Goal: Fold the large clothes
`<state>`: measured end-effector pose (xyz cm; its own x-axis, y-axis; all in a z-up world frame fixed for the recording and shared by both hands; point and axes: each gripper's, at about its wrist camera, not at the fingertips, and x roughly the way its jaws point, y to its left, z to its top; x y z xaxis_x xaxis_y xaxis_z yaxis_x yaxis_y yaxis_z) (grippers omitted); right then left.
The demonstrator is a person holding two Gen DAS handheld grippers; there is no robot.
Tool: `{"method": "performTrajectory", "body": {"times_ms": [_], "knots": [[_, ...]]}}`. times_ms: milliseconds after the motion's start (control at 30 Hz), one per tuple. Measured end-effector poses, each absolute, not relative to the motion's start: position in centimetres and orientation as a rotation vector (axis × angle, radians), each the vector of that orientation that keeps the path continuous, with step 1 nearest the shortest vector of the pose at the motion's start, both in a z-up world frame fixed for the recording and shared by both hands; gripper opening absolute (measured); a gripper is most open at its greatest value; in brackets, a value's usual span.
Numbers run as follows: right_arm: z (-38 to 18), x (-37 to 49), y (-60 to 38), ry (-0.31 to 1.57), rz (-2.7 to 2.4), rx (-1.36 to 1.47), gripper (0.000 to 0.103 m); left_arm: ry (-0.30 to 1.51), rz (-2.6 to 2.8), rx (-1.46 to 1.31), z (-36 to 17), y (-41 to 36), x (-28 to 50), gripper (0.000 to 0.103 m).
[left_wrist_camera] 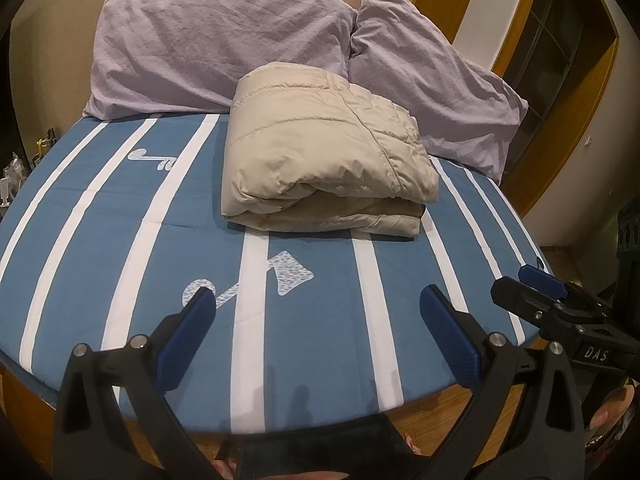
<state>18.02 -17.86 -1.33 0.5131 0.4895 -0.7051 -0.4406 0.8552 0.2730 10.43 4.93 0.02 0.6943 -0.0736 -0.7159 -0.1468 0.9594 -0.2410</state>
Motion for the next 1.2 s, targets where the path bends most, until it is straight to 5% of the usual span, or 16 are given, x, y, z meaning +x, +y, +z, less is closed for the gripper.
{"method": "performTrajectory", "body": {"times_ms": [1200], "knots": [[-1.49,18.28,-17.93,0.875,0.556,0.063,0.102,0.807,0.046,-0.293,0.11,4.77,10.75,0.101]]}}
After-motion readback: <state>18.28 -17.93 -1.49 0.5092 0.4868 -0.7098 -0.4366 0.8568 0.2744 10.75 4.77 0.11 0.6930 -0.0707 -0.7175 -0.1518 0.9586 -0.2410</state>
